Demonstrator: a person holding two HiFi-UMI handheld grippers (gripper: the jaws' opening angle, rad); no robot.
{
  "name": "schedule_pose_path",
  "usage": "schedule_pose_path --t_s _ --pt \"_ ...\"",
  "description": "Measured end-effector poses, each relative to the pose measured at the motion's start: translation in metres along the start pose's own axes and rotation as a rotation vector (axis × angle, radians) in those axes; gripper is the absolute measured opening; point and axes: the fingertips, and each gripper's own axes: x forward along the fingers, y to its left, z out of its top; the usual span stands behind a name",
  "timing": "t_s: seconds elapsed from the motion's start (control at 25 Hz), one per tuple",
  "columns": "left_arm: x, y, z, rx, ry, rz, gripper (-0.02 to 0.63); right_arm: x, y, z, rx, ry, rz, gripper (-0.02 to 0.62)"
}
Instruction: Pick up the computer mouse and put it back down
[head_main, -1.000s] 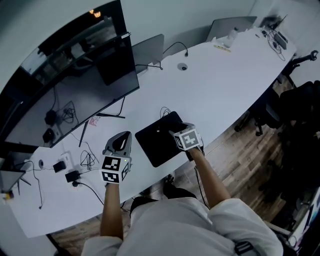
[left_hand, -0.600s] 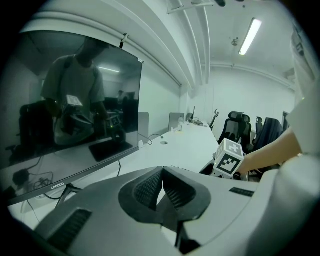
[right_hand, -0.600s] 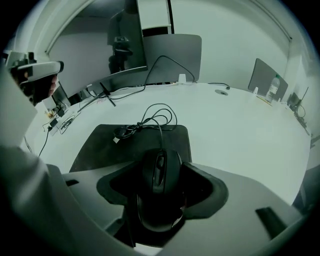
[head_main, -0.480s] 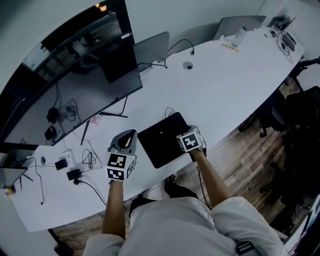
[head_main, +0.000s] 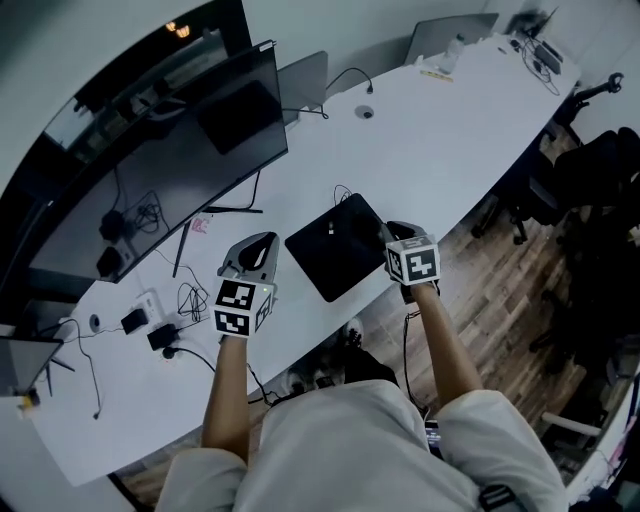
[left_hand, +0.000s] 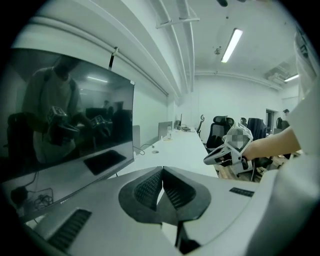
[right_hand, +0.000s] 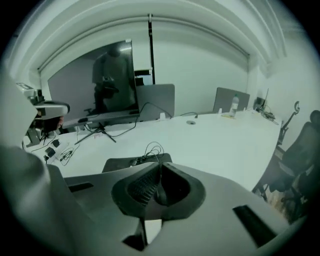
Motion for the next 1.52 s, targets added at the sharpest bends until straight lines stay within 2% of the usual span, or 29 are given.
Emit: schedule_pose_path --t_s 0.04,0.16,0.32,0.68,1.16,1.52 --pt "-0.009 -0.001 0.004 0.014 -0.016 -0.010 0.018 -0.017 0.003 0.006 0.007 -0.035 -0.017 0.015" --pt "-0.040 -0.005 0.018 0.059 -0.072 -0.034 0.018 -0.073 0.022 0.028 0.013 -0.147 -0.054 0.015" --pt "-0.085 -0.013 0.038 0.097 -0.151 -0.058 0.018 -0.151 0.060 0.050 -0.062 -0.269 -0.113 0.014" --pt "-0.187 -0.042 0.076 0.182 -0.299 -0.121 0.018 -0.297 0.144 0.068 -0.176 -0.449 -0.203 0.014" --pt "-0.284 -0.081 0.100 0.280 -0.413 -0.180 0.018 -0.387 0.225 0.059 -0.280 -0.524 -0.235 0.014" --pt "-0.305 -0.108 0.105 0.321 -0.445 -0.230 0.018 -0.403 0.237 0.057 -0.313 -0.527 -0.248 0.012"
